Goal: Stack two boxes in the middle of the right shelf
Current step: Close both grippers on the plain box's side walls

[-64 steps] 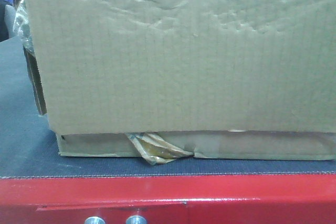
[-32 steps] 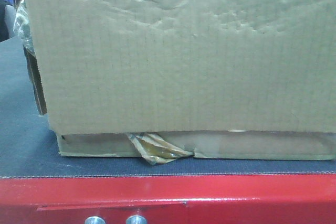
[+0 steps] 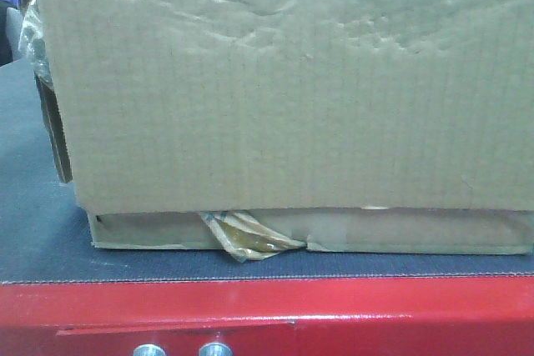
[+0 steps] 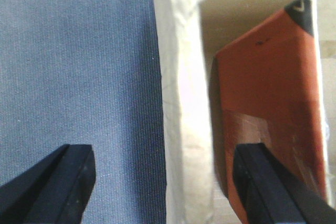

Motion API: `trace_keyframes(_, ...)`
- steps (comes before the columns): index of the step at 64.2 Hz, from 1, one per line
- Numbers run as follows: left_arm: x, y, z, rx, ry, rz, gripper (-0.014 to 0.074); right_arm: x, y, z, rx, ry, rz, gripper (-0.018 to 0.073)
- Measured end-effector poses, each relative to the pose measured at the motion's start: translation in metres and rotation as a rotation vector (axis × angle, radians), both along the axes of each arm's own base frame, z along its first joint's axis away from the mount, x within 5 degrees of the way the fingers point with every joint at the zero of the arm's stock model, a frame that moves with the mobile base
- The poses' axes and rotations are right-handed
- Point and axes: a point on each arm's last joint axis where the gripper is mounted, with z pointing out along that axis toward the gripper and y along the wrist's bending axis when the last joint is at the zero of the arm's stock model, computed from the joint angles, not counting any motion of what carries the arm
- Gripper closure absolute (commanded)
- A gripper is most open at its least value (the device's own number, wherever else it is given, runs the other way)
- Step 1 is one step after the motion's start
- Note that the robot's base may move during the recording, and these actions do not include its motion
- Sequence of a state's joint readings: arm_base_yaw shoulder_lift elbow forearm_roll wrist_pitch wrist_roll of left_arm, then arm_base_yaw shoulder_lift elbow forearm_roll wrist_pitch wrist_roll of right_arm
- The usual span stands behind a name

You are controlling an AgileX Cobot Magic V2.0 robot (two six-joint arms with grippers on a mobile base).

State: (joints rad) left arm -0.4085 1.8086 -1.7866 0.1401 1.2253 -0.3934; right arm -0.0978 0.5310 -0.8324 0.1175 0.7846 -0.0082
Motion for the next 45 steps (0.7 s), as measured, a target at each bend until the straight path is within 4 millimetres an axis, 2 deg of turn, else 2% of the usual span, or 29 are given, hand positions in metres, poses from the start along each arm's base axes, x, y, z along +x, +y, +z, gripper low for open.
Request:
trace_keyframes(8, 0.0, 0.0, -0.001, 0.001, 0.002, 0.0, 0.0155, 0.032, -0.004, 0.031, -0.008, 0.083, 0.002, 0.0697)
trace_keyframes(17, 0.0, 0.0, -0.001, 0.001, 0.002, 0.0, 0.0155, 0.074, -0.009, 0.047, 0.004, 0.185, -0.013, 0.0697)
trace_keyframes(32, 0.0, 0.0, -0.001, 0.001, 0.002, 0.0, 0.0155, 0.143, -0.005, 0.047, 0.05, 0.376, -0.029, 0.0697)
trace_keyframes(45, 0.0, 0.0, -0.001, 0.001, 0.003, 0.0, 0.0155, 0.182, 0.024, 0.049, -0.028, 0.493, -0.014, 0.0697)
